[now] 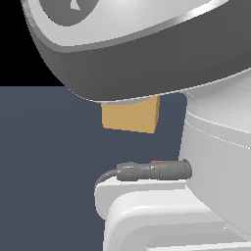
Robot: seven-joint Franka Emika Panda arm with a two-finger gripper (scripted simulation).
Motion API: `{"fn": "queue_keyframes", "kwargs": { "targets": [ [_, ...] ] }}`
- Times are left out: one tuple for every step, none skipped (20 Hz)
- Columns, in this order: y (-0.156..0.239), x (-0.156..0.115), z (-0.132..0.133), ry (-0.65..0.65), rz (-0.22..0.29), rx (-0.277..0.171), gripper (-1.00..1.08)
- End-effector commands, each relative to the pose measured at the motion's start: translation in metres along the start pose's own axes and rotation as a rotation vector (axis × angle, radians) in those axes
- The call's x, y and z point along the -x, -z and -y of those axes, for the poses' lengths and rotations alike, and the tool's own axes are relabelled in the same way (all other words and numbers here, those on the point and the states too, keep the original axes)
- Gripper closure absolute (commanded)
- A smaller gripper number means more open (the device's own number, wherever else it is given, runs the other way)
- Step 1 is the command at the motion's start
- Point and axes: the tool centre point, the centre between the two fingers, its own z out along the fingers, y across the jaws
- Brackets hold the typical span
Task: Insert the peg into the horizontal hole in a box.
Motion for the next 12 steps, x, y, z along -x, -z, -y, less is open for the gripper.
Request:
{"fn": "queue_keyframes", "kwargs": {
  "targets": [
    [-0.0056, 0.0003, -0.0007, 0.000, 0.001, 0.002, -0.92],
    [-0.0060, 0.0002, -0.0011, 0.000, 0.001, 0.002, -0.92],
    [-0.0057, 0.0003, -0.0015, 0.000, 0.001, 0.002, -0.92],
    [-0.0050, 0.0005, -0.0018, 0.000, 0.001, 0.002, -0.92],
    [-0.0047, 0.0005, -0.0019, 0.000, 0.001, 0.002, -0.92],
    [-0.0047, 0.0005, -0.0019, 0.000, 0.001, 0.002, 1.08],
    [-0.0047, 0.0005, -0.0019, 0.000, 0.001, 0.002, 1.08],
    [-0.0047, 0.0005, -0.0019, 0.000, 0.001, 0.002, 1.08],
    [-0.0047, 0.0005, -0.0019, 0.000, 0.001, 0.002, 1.08],
    [-0.0047, 0.0005, -0.0019, 0.000, 0.001, 0.002, 1.08],
    [-0.0047, 0.0005, -0.0019, 0.000, 0.001, 0.002, 1.08],
    [-0.0047, 0.0005, -0.0019, 0.000, 0.001, 0.002, 1.08]
  ]
}}
